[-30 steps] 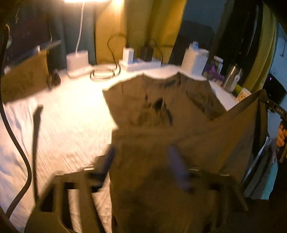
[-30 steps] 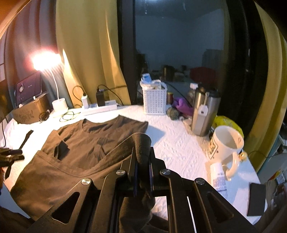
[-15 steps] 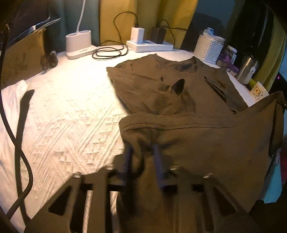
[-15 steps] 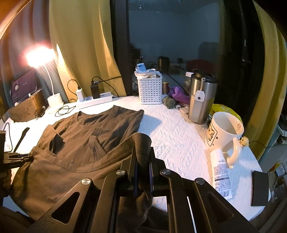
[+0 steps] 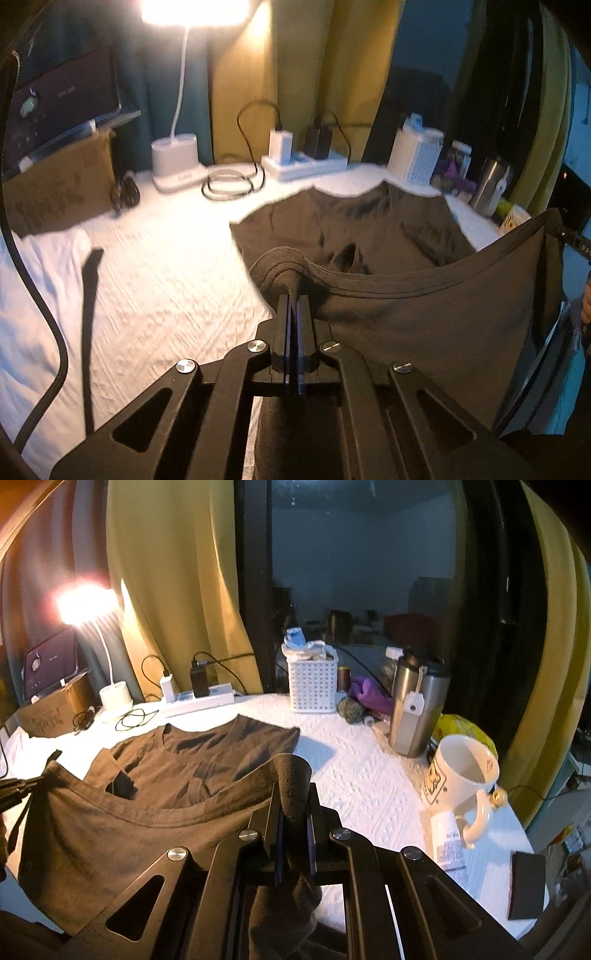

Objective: Fold small clothes

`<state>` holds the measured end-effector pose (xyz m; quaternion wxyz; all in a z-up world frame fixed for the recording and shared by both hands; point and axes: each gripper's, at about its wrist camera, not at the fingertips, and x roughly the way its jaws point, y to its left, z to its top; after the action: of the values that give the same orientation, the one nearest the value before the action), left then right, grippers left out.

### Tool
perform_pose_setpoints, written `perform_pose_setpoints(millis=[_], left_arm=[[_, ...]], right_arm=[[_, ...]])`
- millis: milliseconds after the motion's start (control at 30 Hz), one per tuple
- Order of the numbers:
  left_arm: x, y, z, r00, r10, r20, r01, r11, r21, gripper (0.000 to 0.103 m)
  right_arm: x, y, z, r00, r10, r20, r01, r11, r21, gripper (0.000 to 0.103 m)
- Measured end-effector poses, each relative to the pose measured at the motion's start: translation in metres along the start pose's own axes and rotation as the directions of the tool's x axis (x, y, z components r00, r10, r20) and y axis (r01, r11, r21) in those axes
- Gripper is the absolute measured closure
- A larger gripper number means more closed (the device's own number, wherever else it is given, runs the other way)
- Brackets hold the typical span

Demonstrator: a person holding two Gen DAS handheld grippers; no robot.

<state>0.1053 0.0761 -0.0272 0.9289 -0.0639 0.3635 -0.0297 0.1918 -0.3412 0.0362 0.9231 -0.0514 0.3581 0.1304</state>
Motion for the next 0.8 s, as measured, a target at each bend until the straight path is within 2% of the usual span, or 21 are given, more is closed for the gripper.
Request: perform_pose_setpoints(millis=[367,800], left_arm=[[-0.015,0.018,0.039,0.994,0.047,0.103,-0.044,0.999,-0.033,0.102],[0.009,0.028,0.062,0.993,0.072,0.097,-0.069,0.997,-0.032,0.102]], right_arm=[[0.016,0.006,0.037,0.999,0.001,0.035,0.000,1.000,-0.027,0.094],[0.059,0.011,0.067,1.000,0.014,0.019,-0.012,0.998,-0.056,0.094]])
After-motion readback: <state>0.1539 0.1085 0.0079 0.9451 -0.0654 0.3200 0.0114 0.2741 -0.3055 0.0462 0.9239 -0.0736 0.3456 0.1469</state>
